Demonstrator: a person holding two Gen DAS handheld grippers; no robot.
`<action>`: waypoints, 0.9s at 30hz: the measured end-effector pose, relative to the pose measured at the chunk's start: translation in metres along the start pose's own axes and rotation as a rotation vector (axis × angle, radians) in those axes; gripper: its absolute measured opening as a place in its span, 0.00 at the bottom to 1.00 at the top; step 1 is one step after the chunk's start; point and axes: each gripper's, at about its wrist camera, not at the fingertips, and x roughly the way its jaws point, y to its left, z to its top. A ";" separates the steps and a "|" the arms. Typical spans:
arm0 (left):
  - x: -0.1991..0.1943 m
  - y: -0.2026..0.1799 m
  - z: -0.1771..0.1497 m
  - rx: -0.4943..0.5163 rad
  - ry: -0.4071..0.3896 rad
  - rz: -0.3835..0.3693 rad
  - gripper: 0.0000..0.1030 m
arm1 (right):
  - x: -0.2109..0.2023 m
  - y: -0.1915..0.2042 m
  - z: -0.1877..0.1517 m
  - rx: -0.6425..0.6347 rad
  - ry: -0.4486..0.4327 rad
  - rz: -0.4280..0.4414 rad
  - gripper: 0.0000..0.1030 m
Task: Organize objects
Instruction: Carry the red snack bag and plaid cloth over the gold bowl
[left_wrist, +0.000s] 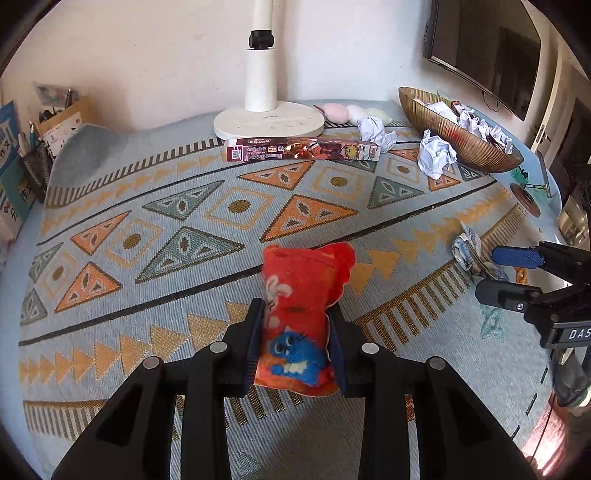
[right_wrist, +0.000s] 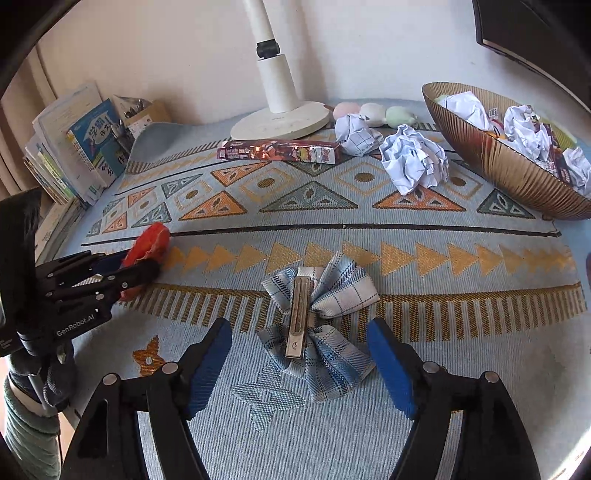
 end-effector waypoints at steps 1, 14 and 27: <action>0.000 0.001 0.000 -0.007 0.000 -0.005 0.28 | 0.004 0.003 0.000 -0.007 0.012 -0.044 0.62; -0.003 -0.020 0.009 -0.006 0.018 0.071 0.28 | -0.022 0.012 0.001 -0.048 -0.088 -0.042 0.23; -0.016 -0.102 0.103 0.165 -0.101 -0.043 0.28 | -0.099 -0.070 0.032 0.145 -0.270 -0.047 0.23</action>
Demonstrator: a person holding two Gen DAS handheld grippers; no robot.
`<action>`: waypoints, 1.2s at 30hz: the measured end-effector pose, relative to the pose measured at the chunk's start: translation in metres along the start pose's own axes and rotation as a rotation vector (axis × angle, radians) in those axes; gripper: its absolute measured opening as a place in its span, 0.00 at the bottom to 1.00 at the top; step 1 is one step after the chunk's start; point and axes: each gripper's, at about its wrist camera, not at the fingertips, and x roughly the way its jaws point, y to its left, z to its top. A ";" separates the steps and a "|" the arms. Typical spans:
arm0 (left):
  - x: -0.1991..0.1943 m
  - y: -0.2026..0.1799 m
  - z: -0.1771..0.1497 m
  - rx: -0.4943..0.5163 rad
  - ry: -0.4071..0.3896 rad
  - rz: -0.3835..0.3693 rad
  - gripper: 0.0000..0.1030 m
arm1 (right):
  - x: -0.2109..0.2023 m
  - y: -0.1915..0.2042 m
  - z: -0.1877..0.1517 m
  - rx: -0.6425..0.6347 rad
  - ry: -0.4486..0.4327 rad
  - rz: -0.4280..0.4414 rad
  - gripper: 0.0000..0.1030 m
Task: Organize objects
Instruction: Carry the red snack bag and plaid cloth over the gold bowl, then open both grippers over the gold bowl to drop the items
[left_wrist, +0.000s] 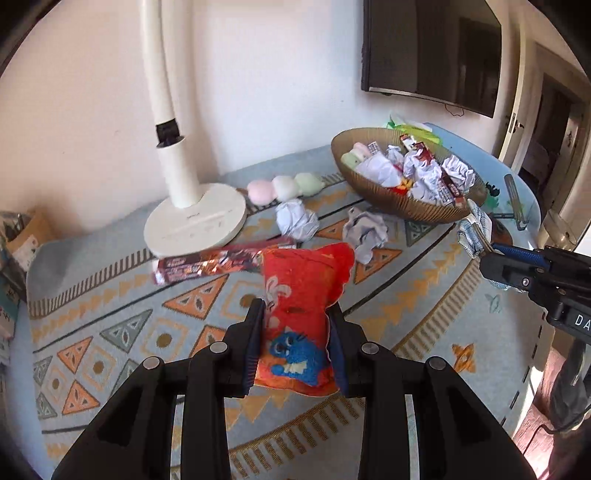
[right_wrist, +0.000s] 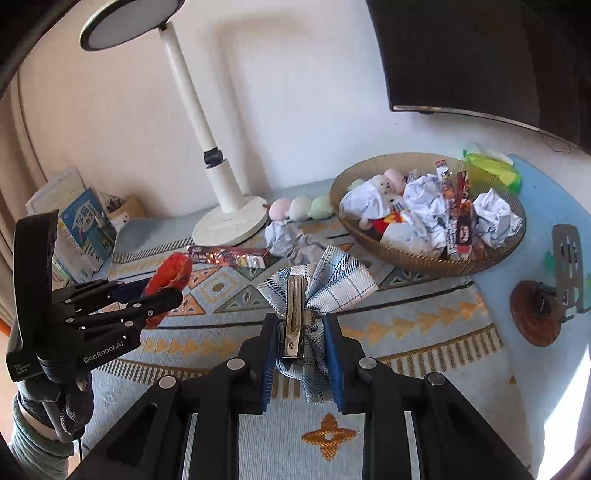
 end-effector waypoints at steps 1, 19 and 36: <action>0.002 -0.007 0.012 0.012 -0.013 -0.014 0.28 | -0.007 -0.008 0.008 0.012 -0.026 -0.021 0.23; 0.103 -0.082 0.158 -0.017 -0.118 -0.168 0.69 | 0.019 -0.140 0.131 0.240 -0.077 -0.198 0.55; 0.016 0.027 0.037 -0.169 -0.129 -0.018 0.94 | 0.021 -0.049 0.057 0.100 0.019 -0.005 0.73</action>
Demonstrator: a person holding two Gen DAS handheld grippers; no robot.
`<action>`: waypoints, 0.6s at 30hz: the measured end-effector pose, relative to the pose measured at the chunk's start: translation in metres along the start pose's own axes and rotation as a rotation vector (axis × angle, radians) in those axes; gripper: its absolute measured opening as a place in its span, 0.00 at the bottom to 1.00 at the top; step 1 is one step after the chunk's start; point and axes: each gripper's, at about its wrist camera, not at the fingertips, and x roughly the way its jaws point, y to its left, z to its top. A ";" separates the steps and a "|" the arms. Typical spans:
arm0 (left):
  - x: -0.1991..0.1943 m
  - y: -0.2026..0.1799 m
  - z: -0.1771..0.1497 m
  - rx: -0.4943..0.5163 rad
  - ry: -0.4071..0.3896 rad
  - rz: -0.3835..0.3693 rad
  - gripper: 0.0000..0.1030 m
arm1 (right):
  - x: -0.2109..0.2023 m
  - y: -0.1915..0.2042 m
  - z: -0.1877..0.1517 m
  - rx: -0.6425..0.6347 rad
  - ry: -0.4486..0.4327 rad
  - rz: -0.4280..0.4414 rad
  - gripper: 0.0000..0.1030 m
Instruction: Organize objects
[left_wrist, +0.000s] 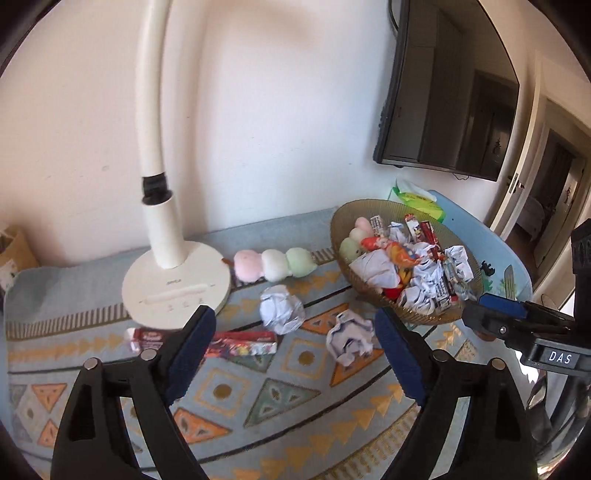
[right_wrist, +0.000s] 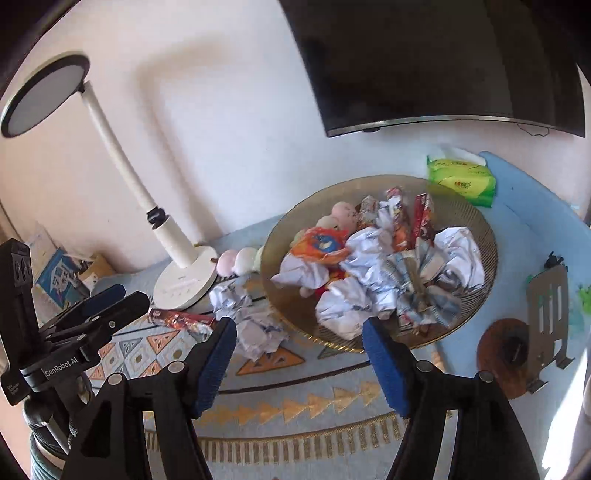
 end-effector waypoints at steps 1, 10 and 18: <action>-0.008 0.011 -0.011 -0.007 0.001 0.030 1.00 | 0.004 0.012 -0.009 -0.024 0.015 0.018 0.79; -0.027 0.107 -0.116 -0.142 0.096 0.287 0.99 | 0.065 0.085 -0.072 -0.166 0.125 0.022 0.83; -0.008 0.133 -0.137 -0.233 0.193 0.283 0.99 | 0.085 0.090 -0.083 -0.189 0.128 -0.117 0.84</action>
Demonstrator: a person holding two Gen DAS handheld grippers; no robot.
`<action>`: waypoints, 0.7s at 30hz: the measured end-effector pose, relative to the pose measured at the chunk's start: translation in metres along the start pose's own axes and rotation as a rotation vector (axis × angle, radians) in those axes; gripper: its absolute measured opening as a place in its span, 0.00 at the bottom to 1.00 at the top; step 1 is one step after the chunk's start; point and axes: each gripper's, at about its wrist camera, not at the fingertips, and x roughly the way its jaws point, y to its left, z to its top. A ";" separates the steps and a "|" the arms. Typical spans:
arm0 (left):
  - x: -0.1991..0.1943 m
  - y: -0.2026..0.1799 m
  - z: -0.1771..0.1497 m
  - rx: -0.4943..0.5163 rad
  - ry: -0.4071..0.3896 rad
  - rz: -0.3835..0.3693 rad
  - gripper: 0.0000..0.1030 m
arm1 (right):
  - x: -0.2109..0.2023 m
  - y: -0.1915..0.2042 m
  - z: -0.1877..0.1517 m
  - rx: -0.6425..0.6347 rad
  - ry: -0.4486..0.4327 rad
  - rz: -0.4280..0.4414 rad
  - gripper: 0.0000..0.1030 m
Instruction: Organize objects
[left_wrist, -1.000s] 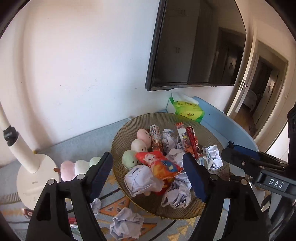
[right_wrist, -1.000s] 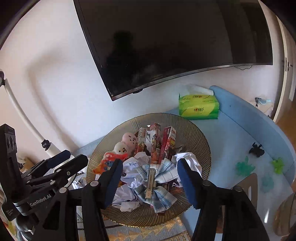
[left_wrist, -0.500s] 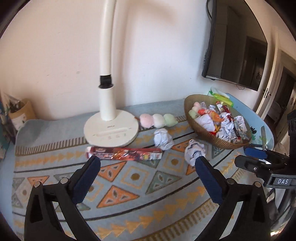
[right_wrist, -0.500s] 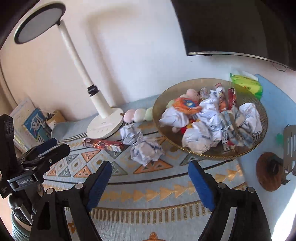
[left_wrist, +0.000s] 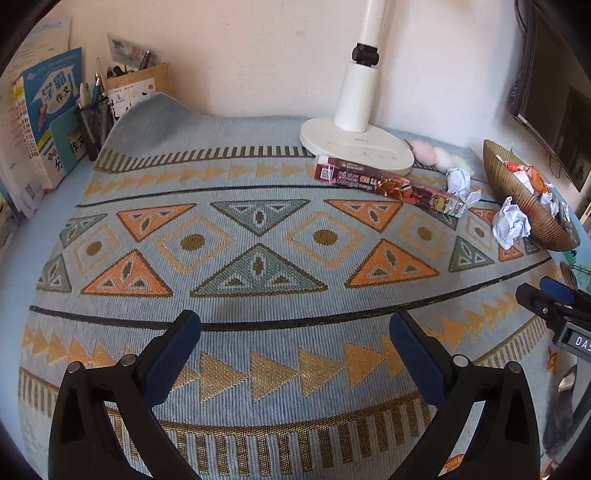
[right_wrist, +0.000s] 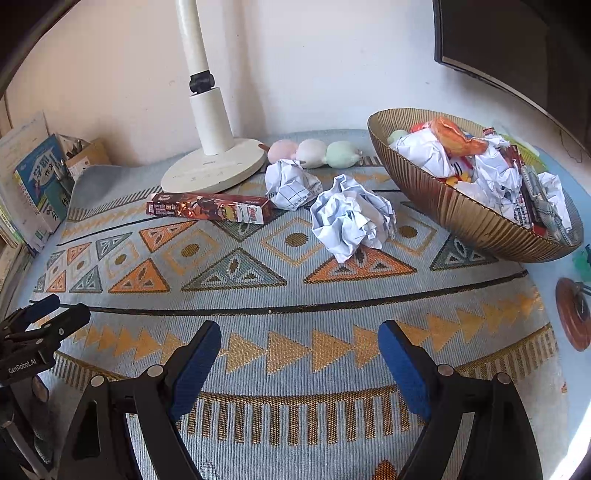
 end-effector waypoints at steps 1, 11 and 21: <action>0.003 -0.002 0.000 0.000 0.022 0.019 0.99 | 0.000 0.000 -0.001 -0.001 0.000 -0.005 0.84; -0.002 -0.016 -0.004 0.039 0.035 0.072 0.99 | 0.009 0.006 0.001 -0.018 0.036 -0.066 0.86; -0.004 -0.019 -0.007 0.041 0.035 0.072 1.00 | 0.008 0.000 0.001 0.003 0.040 -0.066 0.86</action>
